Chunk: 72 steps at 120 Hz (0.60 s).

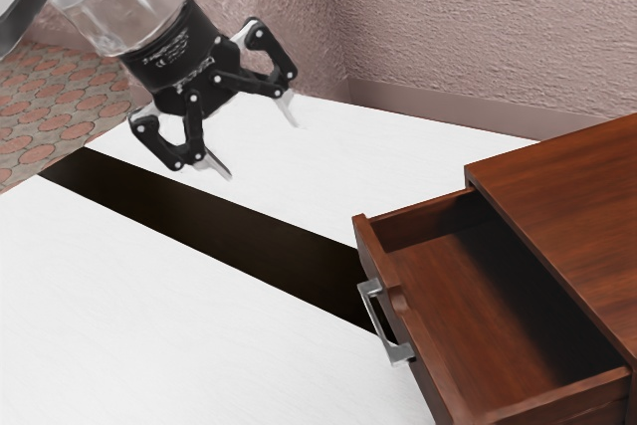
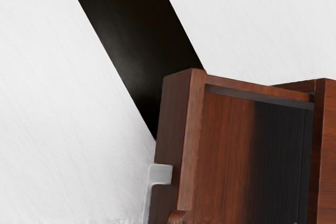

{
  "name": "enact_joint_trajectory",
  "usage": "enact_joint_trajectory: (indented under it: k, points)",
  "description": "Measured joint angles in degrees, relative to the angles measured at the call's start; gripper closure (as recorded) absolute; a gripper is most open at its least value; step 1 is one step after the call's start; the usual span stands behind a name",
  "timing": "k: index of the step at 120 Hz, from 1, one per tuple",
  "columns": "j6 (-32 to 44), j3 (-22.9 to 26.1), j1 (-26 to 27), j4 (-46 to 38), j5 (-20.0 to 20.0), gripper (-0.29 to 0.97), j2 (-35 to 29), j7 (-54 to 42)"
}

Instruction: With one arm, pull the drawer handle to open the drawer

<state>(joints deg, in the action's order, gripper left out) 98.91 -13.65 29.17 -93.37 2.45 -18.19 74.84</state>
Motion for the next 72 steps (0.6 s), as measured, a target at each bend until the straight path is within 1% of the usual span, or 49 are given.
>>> enact_joint_trajectory:
  k: [6, 10, 16, 26, 31, 38, 72]
  points:
    - [-5.6, -0.7, -0.1, 3.1, -0.3, 0.12, 0.2, 1.0]
    - [-8.7, -0.8, -0.1, 3.6, -0.4, 0.10, 0.3, 1.6]
    - [-11.9, -0.8, 0.0, 1.9, -0.6, 0.08, 0.2, 2.9]
    - [-14.7, -0.9, 0.0, -2.9, -0.9, 0.05, -0.3, 5.8]
    - [-15.2, -1.0, 0.0, -5.9, -0.9, 0.04, -1.0, 7.0]
    - [-15.6, -0.9, 0.3, -7.7, -1.1, 0.03, -1.1, 8.6]
    - [-15.2, -0.9, 0.1, -9.7, -0.8, 0.01, -0.9, 14.4]
